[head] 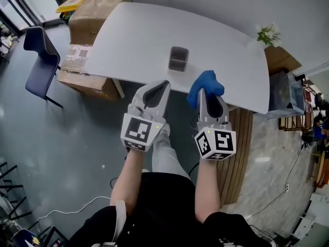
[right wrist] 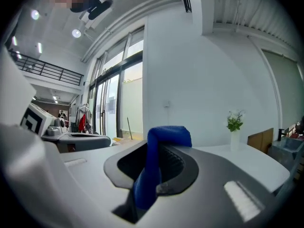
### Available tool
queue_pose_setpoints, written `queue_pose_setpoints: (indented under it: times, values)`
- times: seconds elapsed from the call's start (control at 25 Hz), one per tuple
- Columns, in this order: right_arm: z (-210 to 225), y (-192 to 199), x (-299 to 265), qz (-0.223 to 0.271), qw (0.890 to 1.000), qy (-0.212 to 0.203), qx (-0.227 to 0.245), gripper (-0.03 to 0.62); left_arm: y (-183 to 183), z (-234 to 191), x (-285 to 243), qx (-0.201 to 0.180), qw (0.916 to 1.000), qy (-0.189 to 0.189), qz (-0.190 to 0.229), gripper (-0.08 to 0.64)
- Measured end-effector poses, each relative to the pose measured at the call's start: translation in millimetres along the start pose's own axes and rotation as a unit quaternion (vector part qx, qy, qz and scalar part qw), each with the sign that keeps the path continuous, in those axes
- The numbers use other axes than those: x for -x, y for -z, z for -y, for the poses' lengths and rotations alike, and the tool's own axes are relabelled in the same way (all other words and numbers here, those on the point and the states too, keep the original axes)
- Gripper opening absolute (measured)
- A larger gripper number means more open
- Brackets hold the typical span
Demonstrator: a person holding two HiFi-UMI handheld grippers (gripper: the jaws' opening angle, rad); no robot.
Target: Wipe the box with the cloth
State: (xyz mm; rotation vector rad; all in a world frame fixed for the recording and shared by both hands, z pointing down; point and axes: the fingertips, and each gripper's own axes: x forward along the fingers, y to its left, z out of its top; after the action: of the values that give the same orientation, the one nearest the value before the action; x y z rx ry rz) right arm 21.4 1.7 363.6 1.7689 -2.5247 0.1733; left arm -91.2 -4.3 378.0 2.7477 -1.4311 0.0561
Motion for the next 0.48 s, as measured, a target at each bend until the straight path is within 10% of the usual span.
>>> queue_pose_setpoints:
  times: [0.48]
  values:
    - [73.9, -11.6, -109.9, 0.015, 0.997, -0.067, -0.018, 0.057, 0.4, -31.4, -119.1, -0.022, 0.9993, -0.026, -0.010, 0.000]
